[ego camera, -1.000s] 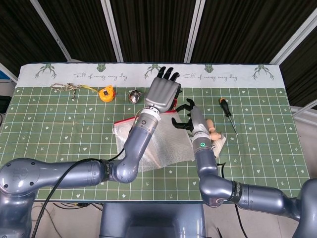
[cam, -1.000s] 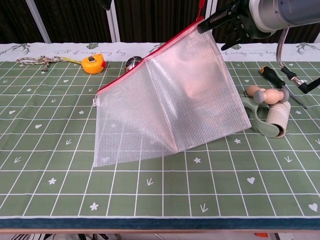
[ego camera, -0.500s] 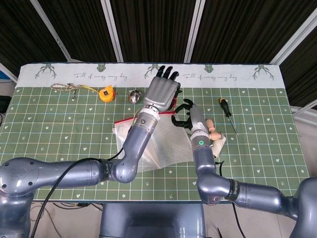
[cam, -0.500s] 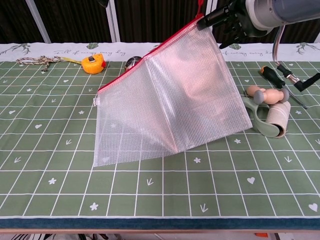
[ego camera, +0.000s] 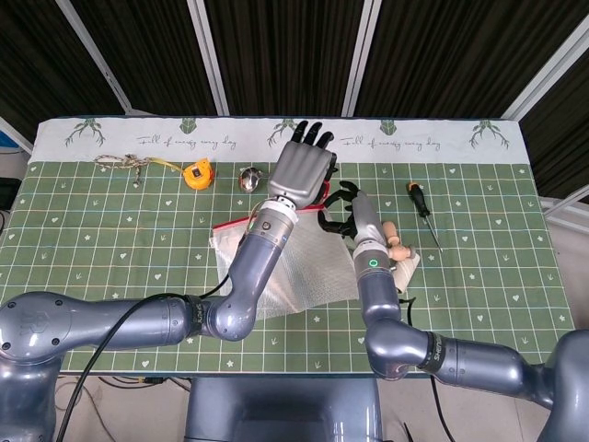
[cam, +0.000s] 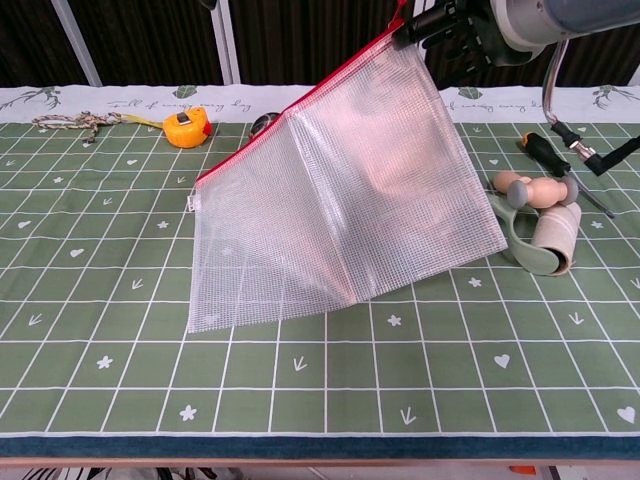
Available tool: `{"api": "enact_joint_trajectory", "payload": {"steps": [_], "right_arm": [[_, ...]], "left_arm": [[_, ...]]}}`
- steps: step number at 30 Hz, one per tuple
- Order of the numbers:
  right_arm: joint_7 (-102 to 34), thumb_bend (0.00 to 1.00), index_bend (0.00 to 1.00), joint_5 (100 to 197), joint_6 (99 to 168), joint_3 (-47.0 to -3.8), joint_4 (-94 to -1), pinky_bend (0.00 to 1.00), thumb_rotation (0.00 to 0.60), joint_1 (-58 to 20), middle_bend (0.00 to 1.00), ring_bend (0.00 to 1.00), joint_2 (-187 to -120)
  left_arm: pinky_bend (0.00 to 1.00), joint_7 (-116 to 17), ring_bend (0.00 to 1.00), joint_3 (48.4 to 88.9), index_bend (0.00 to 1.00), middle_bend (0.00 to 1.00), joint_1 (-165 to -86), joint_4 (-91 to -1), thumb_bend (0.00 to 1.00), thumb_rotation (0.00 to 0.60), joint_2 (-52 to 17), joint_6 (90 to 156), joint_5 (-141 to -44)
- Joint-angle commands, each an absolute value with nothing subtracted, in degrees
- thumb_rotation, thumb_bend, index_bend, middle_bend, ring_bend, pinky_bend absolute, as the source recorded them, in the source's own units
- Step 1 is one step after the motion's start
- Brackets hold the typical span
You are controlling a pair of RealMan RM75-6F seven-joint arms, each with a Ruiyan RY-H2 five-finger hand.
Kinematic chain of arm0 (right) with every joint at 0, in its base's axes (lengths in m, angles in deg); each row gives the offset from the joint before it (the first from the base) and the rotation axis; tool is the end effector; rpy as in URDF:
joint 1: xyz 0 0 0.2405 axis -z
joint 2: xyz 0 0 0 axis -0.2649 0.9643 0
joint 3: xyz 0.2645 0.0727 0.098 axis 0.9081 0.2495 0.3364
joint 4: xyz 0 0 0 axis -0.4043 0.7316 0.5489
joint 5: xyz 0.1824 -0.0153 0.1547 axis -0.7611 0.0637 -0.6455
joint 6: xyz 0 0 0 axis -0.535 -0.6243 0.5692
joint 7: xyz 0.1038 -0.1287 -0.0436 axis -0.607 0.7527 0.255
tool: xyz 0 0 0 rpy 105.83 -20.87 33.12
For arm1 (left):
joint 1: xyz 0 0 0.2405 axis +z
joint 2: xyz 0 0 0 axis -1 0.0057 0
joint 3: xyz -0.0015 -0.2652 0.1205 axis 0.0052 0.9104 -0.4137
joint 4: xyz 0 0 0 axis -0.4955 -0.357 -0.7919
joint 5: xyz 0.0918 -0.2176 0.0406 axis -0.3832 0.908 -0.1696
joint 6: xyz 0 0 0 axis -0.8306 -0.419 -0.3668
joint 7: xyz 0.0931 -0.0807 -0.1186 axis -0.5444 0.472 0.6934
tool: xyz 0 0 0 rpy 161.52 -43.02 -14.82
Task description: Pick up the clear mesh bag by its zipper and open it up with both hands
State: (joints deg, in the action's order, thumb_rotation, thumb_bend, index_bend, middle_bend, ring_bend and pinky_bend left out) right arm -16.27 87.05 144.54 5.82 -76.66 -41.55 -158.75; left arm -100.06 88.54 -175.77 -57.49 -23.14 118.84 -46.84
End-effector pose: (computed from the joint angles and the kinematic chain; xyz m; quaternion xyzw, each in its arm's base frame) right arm -0.0368 -0.4435 0.0173 0.3369 -0.7401 0.4651 0.3499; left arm 0.1469 0.4843 -0.0022 -0.7245 -0.3020 -0.4190 0.4564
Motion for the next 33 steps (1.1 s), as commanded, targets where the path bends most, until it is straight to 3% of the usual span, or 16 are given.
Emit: {"api": "enact_joint_trajectory", "payload": {"steps": [1,33], "right_arm": [[-16.28,0.48,0.56,86.87,144.53,5.96,-76.78,0.20,0.600,-41.45,0.14,0.00,-158.72],[-18.91,0.55,0.64,82.38,143.57,10.98,-81.68,0.20,0.600,-39.59,0.18,0.00,-155.82]], "left_arm": [[0.00,-100.04,0.00,88.34,0.65,0.16,-175.85,-57.67,0.59,0.600,-23.04,118.91,-46.75],[0.00,-97.81,0.00,85.90,0.65,0.16,-173.23,-61.53,0.59,0.600,-20.60,121.11,-46.37]]}}
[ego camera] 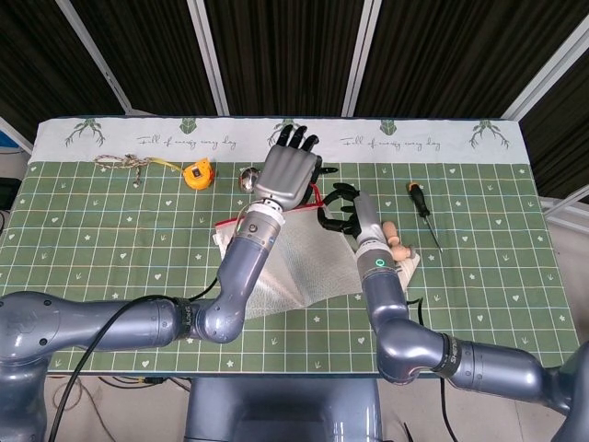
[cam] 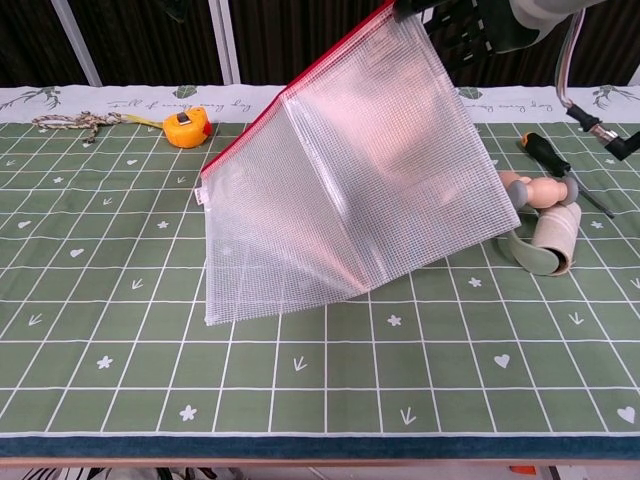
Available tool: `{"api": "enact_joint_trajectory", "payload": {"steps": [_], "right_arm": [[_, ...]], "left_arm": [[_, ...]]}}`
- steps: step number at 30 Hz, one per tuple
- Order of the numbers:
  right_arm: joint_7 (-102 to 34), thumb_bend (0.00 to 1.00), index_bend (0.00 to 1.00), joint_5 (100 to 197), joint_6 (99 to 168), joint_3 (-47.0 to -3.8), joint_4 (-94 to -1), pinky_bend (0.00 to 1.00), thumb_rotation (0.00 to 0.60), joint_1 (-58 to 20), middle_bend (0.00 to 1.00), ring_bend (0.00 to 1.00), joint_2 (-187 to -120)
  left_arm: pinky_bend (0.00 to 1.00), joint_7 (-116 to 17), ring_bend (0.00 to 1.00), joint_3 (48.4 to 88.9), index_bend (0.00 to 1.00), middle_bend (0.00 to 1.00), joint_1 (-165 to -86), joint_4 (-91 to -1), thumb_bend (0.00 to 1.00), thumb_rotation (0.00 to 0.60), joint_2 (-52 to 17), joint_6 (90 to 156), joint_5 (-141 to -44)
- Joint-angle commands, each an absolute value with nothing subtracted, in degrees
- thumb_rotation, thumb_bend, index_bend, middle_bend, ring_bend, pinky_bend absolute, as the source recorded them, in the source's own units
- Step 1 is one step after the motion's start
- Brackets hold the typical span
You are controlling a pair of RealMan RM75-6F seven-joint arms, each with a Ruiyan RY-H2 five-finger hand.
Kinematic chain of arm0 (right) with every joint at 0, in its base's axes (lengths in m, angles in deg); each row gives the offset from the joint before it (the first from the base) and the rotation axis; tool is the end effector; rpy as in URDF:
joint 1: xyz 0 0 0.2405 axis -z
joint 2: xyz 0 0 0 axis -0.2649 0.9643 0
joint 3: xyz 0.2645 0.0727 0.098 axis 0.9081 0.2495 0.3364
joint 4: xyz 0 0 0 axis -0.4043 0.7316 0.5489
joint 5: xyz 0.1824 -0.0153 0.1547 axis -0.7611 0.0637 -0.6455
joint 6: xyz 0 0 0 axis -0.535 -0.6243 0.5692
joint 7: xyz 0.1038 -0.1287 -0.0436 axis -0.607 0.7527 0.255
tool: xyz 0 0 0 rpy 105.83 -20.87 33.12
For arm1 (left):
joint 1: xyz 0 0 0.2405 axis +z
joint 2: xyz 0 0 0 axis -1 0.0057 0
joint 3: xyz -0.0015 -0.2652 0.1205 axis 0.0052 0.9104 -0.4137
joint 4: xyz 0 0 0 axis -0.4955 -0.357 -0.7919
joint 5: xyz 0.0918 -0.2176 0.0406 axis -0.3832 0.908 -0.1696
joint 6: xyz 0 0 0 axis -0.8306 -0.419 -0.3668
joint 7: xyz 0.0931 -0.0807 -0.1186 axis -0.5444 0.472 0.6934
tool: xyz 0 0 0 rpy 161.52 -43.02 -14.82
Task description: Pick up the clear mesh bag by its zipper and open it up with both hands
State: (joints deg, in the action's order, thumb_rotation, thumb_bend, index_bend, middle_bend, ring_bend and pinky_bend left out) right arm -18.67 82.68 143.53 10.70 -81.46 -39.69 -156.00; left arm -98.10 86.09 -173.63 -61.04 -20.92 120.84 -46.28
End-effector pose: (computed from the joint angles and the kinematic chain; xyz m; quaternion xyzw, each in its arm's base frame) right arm -0.0265 -0.4367 0.0376 0.2988 -0.7706 0.4747 0.3025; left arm 0.1200 0.4818 0.0031 -0.7194 -0.3175 -0.4078 0.4640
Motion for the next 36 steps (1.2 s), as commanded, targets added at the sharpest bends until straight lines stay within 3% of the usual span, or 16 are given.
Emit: {"api": "enact_joint_trajectory", "payload": {"steps": [1,36], "right_arm": [[-18.99,0.55,0.65,82.27,143.59,11.09,-81.75,0.20,0.600,-39.56,0.19,0.00,-155.77],[-24.17,0.57,0.69,76.85,143.03,16.91,-83.41,0.21,0.600,-38.33,0.23,0.00,-151.85]], "left_arm": [[0.00,-97.73,0.00,85.85,0.65,0.16,-173.12,-61.67,0.59,0.600,-20.52,121.18,-46.40],[0.00,-95.36,0.00,83.40,0.65,0.16,-169.26,-62.50,0.59,0.600,-18.93,120.92,-46.32]]}}
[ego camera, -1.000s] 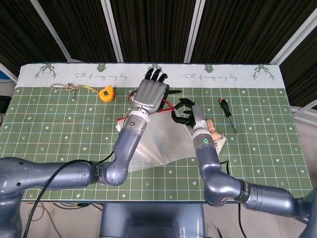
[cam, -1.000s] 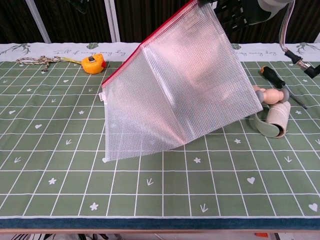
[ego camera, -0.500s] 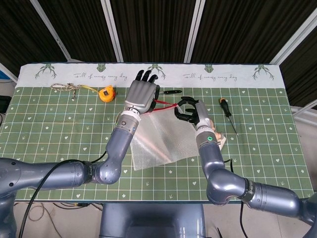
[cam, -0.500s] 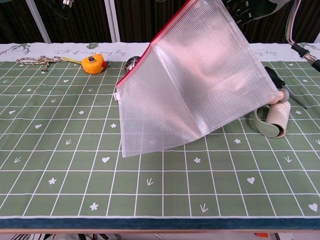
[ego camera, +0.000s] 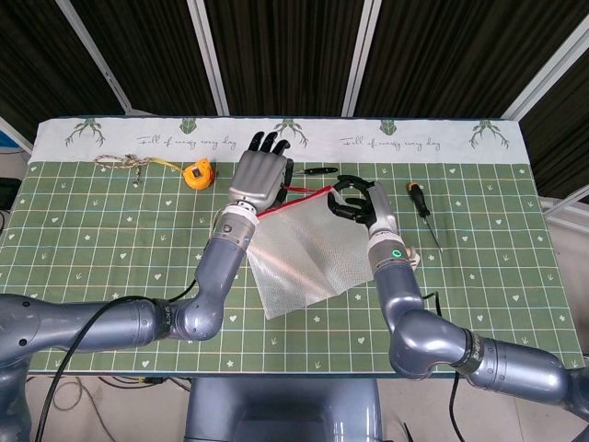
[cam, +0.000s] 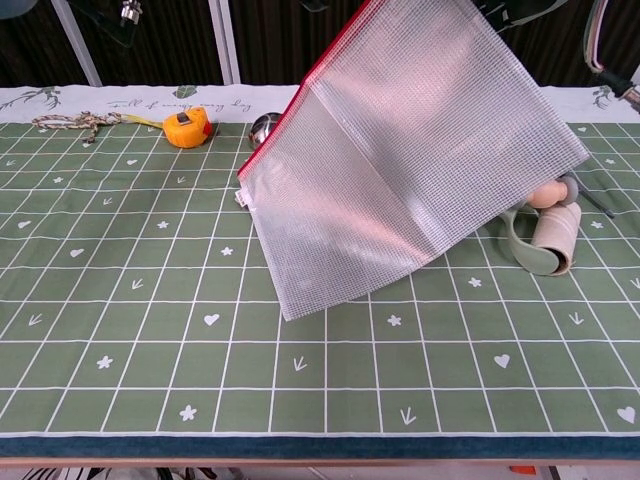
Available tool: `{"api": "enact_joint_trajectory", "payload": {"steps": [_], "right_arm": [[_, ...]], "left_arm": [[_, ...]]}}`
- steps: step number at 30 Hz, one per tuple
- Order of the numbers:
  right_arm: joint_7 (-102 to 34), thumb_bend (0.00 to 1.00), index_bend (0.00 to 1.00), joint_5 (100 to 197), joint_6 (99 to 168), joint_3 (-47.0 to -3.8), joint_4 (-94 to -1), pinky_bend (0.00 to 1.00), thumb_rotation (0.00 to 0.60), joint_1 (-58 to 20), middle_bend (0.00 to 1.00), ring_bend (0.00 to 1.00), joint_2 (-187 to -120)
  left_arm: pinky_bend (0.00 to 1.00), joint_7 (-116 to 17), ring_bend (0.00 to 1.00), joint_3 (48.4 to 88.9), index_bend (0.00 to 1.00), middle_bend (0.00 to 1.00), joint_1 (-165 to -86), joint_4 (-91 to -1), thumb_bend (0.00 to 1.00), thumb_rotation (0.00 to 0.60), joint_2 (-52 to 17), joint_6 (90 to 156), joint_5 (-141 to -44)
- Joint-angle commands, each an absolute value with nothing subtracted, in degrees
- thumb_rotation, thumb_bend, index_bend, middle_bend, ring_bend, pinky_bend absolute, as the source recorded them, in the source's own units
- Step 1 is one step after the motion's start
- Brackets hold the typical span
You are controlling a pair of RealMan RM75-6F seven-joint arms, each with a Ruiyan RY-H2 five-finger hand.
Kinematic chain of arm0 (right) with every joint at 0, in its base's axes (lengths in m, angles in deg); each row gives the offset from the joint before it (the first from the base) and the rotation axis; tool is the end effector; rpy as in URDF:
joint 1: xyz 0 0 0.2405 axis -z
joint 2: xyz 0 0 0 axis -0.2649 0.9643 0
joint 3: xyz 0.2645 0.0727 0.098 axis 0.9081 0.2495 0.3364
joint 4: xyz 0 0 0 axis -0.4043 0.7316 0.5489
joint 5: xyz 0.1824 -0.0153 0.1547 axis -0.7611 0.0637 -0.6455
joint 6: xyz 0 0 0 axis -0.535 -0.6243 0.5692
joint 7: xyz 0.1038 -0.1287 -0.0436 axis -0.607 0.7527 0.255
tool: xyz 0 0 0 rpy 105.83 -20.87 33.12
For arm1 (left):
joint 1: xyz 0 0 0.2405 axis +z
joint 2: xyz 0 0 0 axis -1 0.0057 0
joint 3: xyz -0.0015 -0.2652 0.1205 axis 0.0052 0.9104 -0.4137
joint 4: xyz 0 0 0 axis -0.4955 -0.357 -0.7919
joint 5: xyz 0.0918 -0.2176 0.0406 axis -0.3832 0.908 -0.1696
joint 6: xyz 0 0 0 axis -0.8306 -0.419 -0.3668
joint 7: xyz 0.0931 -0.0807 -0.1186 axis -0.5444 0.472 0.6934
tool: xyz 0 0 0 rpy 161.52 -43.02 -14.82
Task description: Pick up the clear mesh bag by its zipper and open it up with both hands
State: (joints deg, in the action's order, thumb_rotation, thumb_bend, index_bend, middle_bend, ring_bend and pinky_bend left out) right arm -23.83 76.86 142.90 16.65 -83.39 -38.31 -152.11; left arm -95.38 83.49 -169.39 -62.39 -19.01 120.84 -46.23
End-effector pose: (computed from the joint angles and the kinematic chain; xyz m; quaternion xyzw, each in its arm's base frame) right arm -0.0237 -0.4430 0.0714 0.2242 -0.7959 0.4976 0.2621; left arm 0.0731 0.4887 0.0072 -0.7084 -0.3469 -0.3868 0.4778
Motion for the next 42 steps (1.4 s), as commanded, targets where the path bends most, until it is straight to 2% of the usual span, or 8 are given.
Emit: {"api": "enact_joint_trajectory", "payload": {"steps": [1,11,42], "right_arm": [[-24.24,0.57,0.70,76.84,143.07,16.96,-83.39,0.22,0.600,-38.35,0.23,0.00,-151.76],[-24.75,0.57,0.70,76.48,143.55,17.58,-82.91,0.22,0.600,-38.13,0.23,0.00,-150.08],[-25.72,0.57,0.71,75.10,141.95,17.48,-81.39,0.22,0.600,-35.46,0.24,0.00,-145.75]], "left_arm": [[0.00,-95.33,0.00,83.40,0.65,0.16,-169.20,-62.54,0.59,0.600,-18.89,120.96,-46.33],[0.00,-94.73,0.00,82.86,0.65,0.16,-167.48,-63.90,0.59,0.600,-17.20,121.61,-46.59],[0.00,-90.99,0.00,80.19,0.65,0.16,-159.24,-69.55,0.59,0.600,-6.28,121.15,-49.26]]}}
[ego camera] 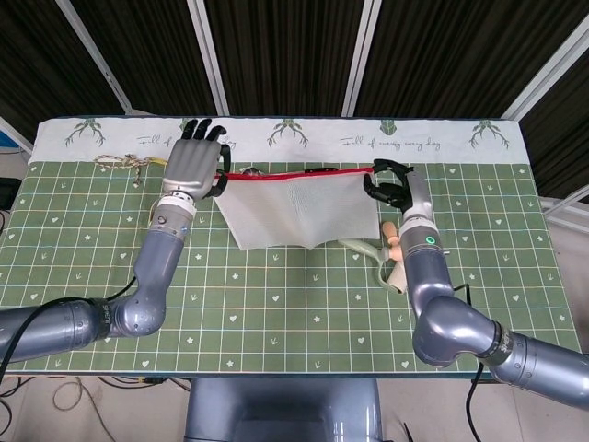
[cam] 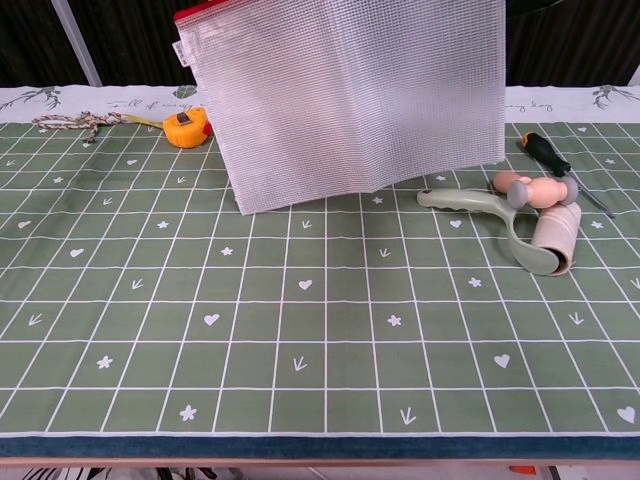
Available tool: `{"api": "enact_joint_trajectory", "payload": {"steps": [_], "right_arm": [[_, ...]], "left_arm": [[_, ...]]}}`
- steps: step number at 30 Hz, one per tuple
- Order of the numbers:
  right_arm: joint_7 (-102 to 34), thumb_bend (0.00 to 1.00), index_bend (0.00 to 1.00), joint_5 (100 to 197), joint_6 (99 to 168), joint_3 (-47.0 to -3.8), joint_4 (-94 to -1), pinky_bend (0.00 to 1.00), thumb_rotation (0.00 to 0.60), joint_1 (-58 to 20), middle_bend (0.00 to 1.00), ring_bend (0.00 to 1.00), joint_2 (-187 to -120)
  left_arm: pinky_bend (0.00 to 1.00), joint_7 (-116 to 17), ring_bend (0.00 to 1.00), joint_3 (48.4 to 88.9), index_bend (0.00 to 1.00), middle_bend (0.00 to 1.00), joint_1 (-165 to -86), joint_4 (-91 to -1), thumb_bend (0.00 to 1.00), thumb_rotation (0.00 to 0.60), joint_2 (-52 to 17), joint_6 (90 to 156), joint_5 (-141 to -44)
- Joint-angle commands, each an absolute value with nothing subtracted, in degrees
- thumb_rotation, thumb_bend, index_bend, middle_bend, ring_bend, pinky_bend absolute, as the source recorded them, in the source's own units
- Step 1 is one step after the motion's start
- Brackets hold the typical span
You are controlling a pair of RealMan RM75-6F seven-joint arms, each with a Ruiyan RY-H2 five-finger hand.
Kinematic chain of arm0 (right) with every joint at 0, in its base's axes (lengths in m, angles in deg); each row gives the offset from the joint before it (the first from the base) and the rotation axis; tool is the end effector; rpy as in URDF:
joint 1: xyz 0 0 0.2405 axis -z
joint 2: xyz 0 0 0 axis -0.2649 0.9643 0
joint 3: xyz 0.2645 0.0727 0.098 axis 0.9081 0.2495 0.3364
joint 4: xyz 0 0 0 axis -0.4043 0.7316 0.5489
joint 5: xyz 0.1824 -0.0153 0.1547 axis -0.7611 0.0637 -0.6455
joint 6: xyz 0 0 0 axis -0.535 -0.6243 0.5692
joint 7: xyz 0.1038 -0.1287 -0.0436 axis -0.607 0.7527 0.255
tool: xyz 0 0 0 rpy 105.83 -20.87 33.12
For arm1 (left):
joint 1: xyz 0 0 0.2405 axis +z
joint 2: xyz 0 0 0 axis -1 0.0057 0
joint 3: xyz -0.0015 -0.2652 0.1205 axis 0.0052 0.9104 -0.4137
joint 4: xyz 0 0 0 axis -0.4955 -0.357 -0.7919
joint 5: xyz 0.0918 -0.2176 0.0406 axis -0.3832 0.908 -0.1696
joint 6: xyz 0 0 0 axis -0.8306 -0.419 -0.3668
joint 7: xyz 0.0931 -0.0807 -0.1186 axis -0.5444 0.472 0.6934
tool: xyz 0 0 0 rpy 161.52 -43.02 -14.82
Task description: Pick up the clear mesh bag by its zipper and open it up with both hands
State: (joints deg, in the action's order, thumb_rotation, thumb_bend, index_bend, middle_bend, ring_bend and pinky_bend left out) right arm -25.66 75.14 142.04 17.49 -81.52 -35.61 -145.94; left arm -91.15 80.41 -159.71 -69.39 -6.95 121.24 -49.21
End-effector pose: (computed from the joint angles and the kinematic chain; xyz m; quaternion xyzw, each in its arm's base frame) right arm -0.0595 -0.4604 0.1142 0.1816 -0.7790 0.5193 0.3008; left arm -0.0144 0.4978 0.0790 -0.6722 -0.3602 -0.3674 0.5324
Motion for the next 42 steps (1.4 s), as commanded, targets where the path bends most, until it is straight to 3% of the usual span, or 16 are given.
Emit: {"api": "enact_joint_trajectory", "payload": {"steps": [1,19,36,38,39,42], "right_arm": [[-25.73,0.57,0.71,75.09,141.93,17.44,-81.31,0.22,0.600,-35.32,0.24,0.00,-145.60],[-27.06,0.57,0.71,74.86,140.72,16.61,-81.26,0.22,0.600,-33.56,0.24,0.00,-143.15],[-27.84,0.56,0.71,74.73,140.41,15.41,-81.30,0.22,0.600,-33.26,0.21,0.00,-142.34],[-27.71,0.52,0.65,74.90,140.12,15.15,-81.45,0.22,0.600,-33.22,0.17,0.00,-142.22],[-27.63,0.47,0.57,75.16,139.96,14.91,-81.61,0.22,0.600,-33.18,0.13,0.00,-142.14],[-27.02,0.35,0.18,75.81,139.35,14.21,-82.03,0.22,0.600,-33.22,0.02,0.00,-141.93]], "left_arm": [[0.00,-90.83,0.00,80.13,0.65,0.16,-158.94,-69.67,0.59,0.600,-5.85,121.18,-49.29],[0.00,-87.72,0.00,79.03,0.65,0.16,-154.03,-72.17,0.59,0.600,0.55,121.12,-50.35],[0.00,-86.97,0.00,78.73,0.63,0.15,-153.14,-71.82,0.58,0.600,1.14,120.35,-50.75],[0.00,-86.92,0.00,78.72,0.58,0.13,-153.12,-71.84,0.53,0.600,1.13,120.22,-50.74],[0.00,-86.82,0.00,78.73,0.53,0.11,-153.10,-71.88,0.46,0.600,1.11,120.13,-50.74],[0.00,-86.62,0.00,78.75,0.39,0.07,-153.01,-72.10,0.28,0.600,1.13,119.94,-50.54]]}}
